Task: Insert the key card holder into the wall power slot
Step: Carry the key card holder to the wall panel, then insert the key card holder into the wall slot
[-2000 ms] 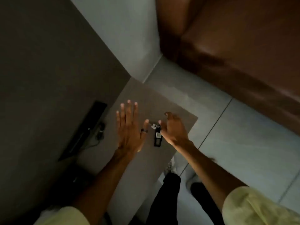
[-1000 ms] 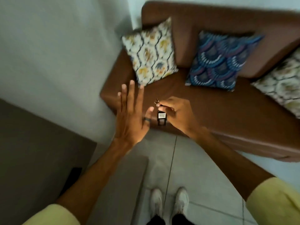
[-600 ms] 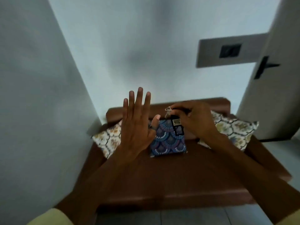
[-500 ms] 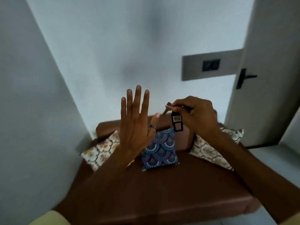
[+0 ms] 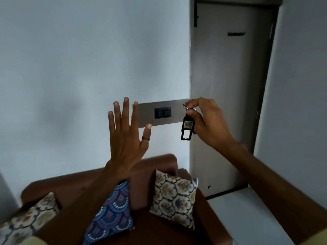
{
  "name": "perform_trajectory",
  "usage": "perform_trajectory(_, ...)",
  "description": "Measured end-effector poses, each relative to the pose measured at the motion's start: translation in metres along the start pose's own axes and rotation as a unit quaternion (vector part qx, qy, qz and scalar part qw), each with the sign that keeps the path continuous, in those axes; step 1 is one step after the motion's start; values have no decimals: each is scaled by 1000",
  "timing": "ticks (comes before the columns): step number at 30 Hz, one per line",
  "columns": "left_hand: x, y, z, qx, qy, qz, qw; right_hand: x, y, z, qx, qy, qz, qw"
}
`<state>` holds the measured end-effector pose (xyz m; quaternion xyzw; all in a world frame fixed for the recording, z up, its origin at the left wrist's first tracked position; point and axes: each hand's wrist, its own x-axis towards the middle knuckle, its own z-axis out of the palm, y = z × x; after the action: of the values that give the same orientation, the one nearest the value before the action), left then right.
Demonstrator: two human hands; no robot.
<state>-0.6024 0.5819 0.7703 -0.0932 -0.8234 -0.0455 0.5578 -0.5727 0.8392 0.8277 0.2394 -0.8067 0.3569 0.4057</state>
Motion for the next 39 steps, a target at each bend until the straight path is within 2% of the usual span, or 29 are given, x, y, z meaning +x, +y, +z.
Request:
perform_trajectory(6, 33, 81, 80, -29, 15, 7, 999, 36, 105, -43, 70, -18, 63, 995)
perform_trajectory(10, 61, 118, 145, -31, 29, -5, 999, 72, 179, -54, 127, -42, 71, 988)
perform_trajectory(14, 92, 154, 227, -36, 54, -23, 998, 115, 258, -54, 160, -76, 52, 983)
perform_trajectory(18, 134, 184, 314, -36, 57, -53, 996, 165, 334, -50, 128, -136, 14, 982)
perform_trajectory(21, 155, 197, 372, -26, 47, -60, 997, 202, 386, -42, 141, -137, 10, 980)
perform_trajectory(25, 166, 198, 437, -3, 34, -51, 998, 243, 456, -18, 177, -121, 22, 976)
perform_trajectory(29, 166, 182, 495, 15, 35, -55, 998, 283, 524, 21, 216, -145, 23, 965)
perform_trajectory(33, 173, 163, 549, 59, 28, -64, 996, 328, 586, 63, 225, -160, -30, 961)
perform_trajectory(39, 187, 129, 599, 111, 11, -101, 989, 388, 638, 127, 238, -172, -97, 951)
